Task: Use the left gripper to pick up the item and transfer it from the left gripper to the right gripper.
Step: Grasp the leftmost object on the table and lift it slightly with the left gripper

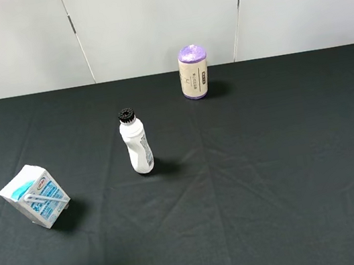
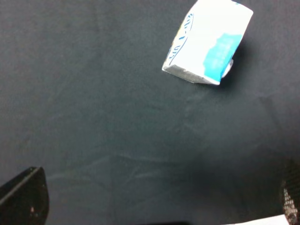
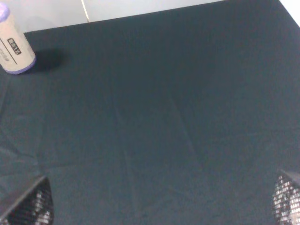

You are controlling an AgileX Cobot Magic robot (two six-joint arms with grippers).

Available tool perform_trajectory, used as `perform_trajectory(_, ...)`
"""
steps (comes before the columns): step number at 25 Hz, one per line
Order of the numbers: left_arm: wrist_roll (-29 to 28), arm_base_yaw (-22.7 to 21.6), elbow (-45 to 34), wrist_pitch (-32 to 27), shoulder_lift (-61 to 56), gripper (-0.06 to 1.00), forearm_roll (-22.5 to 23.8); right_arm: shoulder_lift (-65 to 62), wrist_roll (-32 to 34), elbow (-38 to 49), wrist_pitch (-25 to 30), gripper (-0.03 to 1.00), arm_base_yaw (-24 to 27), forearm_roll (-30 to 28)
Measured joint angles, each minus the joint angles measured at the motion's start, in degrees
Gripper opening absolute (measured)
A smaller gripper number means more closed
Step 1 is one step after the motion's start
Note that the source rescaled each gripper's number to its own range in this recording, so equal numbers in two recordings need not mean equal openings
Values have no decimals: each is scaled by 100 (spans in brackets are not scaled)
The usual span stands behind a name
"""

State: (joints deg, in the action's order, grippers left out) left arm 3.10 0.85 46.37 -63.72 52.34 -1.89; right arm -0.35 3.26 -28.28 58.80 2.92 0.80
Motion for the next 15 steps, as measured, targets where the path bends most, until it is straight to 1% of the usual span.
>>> perform_trajectory(6,22,620,6,405,906,100,376,0,0,0,0,100,0,0)
perform_trajectory(15,28,1301,24,1302,2143,100,546,0,0,0,0,100,0,0)
